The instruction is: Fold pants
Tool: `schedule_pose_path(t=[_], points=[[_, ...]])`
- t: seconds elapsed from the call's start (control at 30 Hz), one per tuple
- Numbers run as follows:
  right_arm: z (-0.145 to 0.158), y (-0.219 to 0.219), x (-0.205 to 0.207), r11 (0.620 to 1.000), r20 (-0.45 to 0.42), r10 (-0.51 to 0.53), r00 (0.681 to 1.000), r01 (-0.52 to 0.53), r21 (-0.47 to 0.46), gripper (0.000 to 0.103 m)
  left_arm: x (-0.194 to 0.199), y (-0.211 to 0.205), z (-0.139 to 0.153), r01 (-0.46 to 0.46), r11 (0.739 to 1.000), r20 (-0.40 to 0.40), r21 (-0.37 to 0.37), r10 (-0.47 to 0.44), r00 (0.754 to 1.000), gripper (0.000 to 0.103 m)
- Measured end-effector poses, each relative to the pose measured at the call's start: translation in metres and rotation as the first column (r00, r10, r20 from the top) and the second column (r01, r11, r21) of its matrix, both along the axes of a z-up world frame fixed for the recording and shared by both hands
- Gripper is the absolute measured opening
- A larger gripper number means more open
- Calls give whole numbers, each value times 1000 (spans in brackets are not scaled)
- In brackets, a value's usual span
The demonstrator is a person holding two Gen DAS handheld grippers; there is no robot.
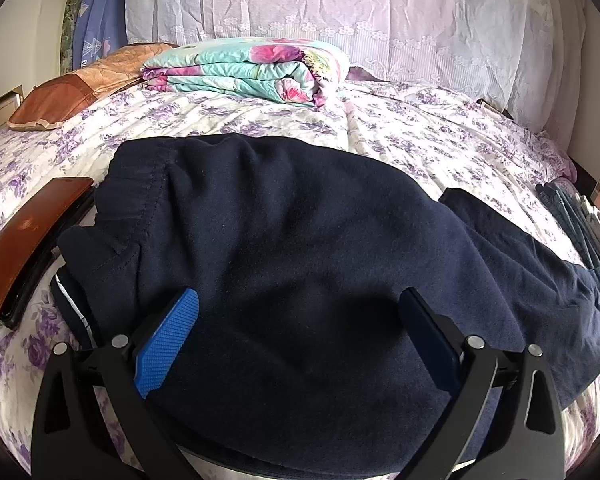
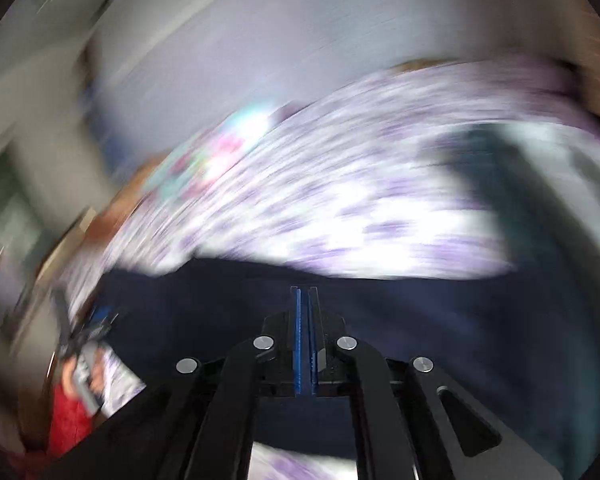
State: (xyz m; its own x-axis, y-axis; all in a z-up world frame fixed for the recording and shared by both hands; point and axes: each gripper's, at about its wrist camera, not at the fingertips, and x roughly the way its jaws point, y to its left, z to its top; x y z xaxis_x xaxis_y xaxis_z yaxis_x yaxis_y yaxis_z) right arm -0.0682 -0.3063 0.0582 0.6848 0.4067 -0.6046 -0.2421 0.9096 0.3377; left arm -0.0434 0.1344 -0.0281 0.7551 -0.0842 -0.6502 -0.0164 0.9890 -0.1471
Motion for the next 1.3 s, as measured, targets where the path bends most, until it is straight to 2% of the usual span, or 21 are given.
schedule_pose_path(t=[0.07,0.13,0.27,0.37,0.4,0.43,0.47,0.5,0.6,0.63,0.67,0.73,0.8,0.9,0.97,1.07,1.1,1.17,1.2,1.27,1.3], points=[[-12,59,44,990,-23,134,991,-134,-34,9,-1,-1,0,0,1000,-1,3,0,1000,98],[-25,115,84,967,-62,244,968,-248,-64,41,-1,-1,0,1,1000,-2,5,-1,1000,98],[-37,178,129,936,-61,303,951,-309,-166,41,-2,0,0,3,1000,-1,1,-3,1000,98],[-56,202,152,918,-144,327,934,-350,-186,42,-2,0,0,4,1000,2,-5,-4,1000,98],[-60,206,155,911,-155,328,932,-355,-211,40,-3,0,0,5,1000,3,-8,-5,1000,98],[-64,210,156,900,-158,334,929,-364,-238,15,-3,0,0,6,1000,3,-11,-6,1000,98],[-67,213,155,890,-154,346,925,-376,-259,4,-3,1,0,7,1000,4,-14,-7,1000,98],[-66,213,154,890,-147,347,926,-375,-260,3,-3,1,0,8,1000,5,-18,-8,1000,98],[-55,209,160,910,-91,303,949,-316,-267,3,-1,2,0,3,1000,2,-21,-3,1000,98],[-55,205,168,924,-105,278,955,-296,-243,3,-1,1,0,-1,1000,-1,-16,1,1000,98],[-60,200,176,937,-128,255,958,-278,-214,3,1,-1,-1,-6,1000,-8,-2,6,1000,98],[-83,203,190,935,-179,225,958,-264,-238,3,4,-4,-2,-9,1000,-21,28,10,1000,98],[-90,209,190,930,-158,217,963,-253,-268,4,5,-7,-3,-9,999,-30,53,10,999,98],[-76,198,190,949,-164,176,971,-211,-232,18,4,-3,1,-7,999,-42,31,8,999,97],[-57,187,179,965,-103,159,982,-176,-194,18,0,5,11,-15,1000,-25,-18,15,1000,97],[-28,189,140,957,-28,220,975,-221,-188,18,5,12,31,-65,996,17,55,64,998,98],[-27,191,130,952,-32,236,971,-238,-191,18,11,13,35,-77,994,15,81,76,997,98],[-36,196,118,943,-83,265,961,-276,-185,18,34,21,30,-104,987,-49,122,110,993,98],[-46,198,117,940,-115,264,958,-282,-193,17,47,28,21,-134,980,-99,146,149,984,98],[-69,196,121,939,-174,222,959,-258,-228,17,63,38,2,-178,965,-131,191,204,970,99],[-88,191,128,950,-213,210,954,-251,-186,16,64,39,5,-179,966,-133,188,206,970,99]])
